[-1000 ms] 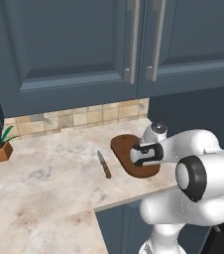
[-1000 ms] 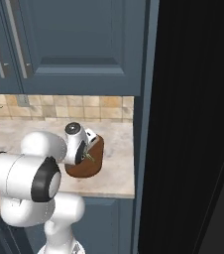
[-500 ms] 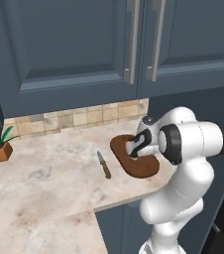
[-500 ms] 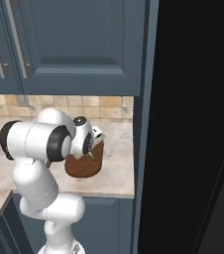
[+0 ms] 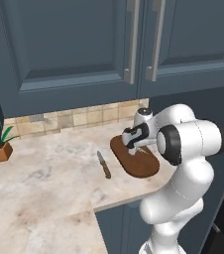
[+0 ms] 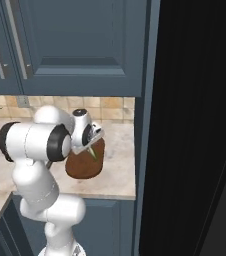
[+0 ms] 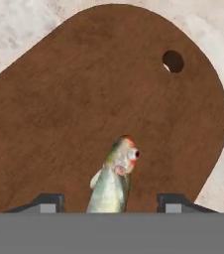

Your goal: Retrieve the fish from the fridge and place it on the cutting board.

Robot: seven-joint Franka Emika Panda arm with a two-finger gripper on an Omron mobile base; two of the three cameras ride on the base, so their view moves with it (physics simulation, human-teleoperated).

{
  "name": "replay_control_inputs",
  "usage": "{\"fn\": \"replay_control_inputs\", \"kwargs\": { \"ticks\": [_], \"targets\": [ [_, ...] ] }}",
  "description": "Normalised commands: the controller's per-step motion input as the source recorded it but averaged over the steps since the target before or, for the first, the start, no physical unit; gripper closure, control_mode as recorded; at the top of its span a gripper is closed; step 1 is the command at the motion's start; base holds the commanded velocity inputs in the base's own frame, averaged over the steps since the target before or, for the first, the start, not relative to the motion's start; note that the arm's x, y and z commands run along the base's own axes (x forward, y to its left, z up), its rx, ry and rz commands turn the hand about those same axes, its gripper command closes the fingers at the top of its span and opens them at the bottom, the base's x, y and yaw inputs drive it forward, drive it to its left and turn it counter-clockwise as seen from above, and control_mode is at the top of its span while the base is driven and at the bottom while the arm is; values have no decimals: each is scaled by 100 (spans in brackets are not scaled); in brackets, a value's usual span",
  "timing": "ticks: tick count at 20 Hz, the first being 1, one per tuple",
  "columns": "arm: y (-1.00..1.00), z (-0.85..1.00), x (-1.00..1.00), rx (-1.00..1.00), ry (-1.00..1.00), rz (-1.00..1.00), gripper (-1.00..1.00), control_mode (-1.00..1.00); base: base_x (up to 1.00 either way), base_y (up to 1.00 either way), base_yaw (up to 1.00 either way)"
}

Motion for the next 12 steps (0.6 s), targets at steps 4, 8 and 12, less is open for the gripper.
{"fn": "replay_control_inputs", "kwargs": {
  "ticks": [4, 8, 12],
  "targets": [
    [0, 1, -69, 0, -5, -2, -100, -100, 0, 0, 0],
    [3, 35, -66, 0, -12, 0, -100, -100, 0, 0, 0],
    [10, 76, -63, 0, -21, 0, -100, -100, 0, 0, 0]
  ]
}}
